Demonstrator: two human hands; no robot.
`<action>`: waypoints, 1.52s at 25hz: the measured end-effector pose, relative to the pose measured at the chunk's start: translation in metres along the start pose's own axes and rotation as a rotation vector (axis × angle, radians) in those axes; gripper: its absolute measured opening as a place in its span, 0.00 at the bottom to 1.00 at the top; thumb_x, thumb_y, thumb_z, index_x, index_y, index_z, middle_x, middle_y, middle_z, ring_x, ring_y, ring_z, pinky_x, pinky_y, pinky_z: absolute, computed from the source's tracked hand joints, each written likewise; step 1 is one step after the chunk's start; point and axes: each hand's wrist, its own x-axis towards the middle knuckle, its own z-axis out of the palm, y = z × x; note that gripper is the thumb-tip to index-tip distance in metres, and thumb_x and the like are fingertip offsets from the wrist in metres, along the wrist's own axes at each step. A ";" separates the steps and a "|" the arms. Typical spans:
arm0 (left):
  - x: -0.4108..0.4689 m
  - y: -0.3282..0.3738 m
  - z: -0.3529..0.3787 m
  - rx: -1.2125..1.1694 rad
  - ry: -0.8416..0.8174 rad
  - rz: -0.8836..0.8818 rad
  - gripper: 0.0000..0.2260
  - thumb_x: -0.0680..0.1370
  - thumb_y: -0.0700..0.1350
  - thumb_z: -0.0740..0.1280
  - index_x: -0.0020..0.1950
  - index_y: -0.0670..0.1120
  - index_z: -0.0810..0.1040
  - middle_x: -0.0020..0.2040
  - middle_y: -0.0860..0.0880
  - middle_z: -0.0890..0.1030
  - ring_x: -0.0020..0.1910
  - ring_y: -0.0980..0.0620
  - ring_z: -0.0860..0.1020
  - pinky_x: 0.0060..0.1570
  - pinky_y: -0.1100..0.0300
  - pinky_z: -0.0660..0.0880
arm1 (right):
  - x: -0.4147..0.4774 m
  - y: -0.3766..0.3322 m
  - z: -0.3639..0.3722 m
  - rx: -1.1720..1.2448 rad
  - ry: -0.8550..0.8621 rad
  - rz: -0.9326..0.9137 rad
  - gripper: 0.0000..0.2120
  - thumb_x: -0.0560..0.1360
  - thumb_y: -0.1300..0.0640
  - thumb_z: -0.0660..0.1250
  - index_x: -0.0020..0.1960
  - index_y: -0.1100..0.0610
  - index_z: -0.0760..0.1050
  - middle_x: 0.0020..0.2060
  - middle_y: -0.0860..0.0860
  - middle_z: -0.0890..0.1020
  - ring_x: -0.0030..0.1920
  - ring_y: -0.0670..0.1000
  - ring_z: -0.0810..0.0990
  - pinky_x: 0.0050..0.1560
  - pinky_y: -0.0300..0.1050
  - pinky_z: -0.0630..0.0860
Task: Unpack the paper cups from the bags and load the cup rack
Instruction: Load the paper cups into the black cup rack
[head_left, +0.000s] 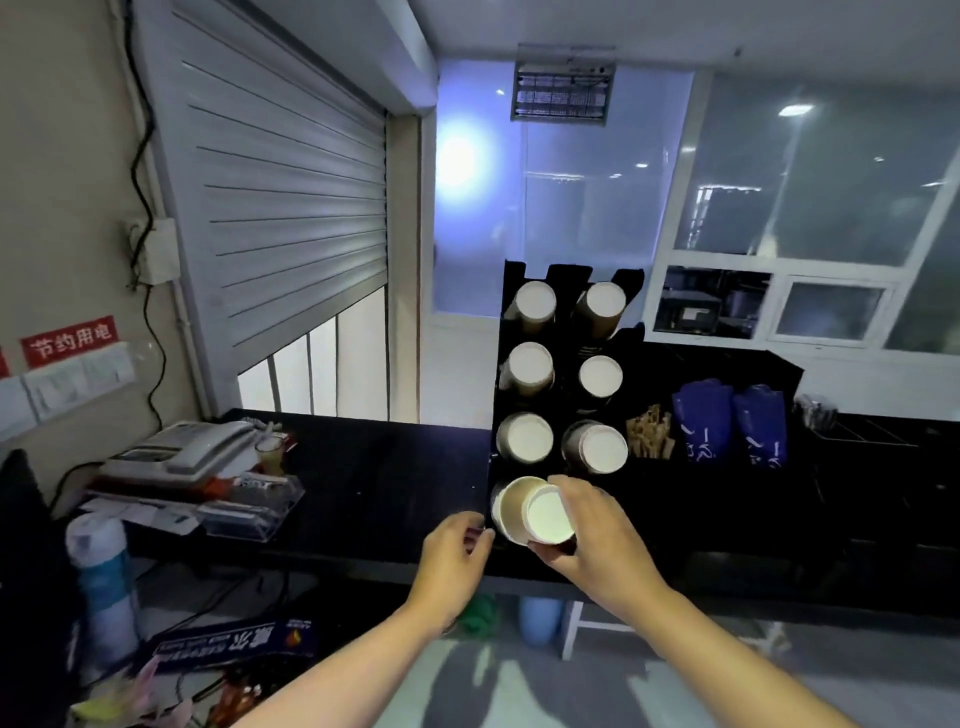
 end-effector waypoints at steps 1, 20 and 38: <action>0.001 -0.003 0.000 -0.003 -0.006 0.013 0.08 0.79 0.47 0.71 0.57 0.48 0.82 0.49 0.55 0.82 0.47 0.63 0.80 0.50 0.67 0.77 | 0.004 -0.002 0.004 -0.063 0.013 0.000 0.36 0.69 0.40 0.73 0.71 0.52 0.66 0.62 0.48 0.76 0.60 0.52 0.76 0.57 0.49 0.75; -0.001 -0.003 -0.008 -0.060 -0.067 0.054 0.13 0.79 0.45 0.70 0.63 0.47 0.81 0.54 0.57 0.81 0.50 0.60 0.81 0.54 0.65 0.78 | -0.003 -0.004 0.039 -0.524 0.033 -0.096 0.30 0.75 0.37 0.65 0.70 0.55 0.72 0.61 0.50 0.77 0.58 0.56 0.77 0.56 0.55 0.70; -0.008 -0.006 -0.006 0.052 -0.058 0.102 0.15 0.79 0.42 0.70 0.66 0.44 0.81 0.57 0.47 0.83 0.53 0.56 0.81 0.53 0.78 0.69 | -0.005 -0.006 0.048 -0.499 0.016 -0.046 0.30 0.72 0.38 0.70 0.68 0.52 0.73 0.60 0.47 0.78 0.51 0.55 0.76 0.47 0.52 0.69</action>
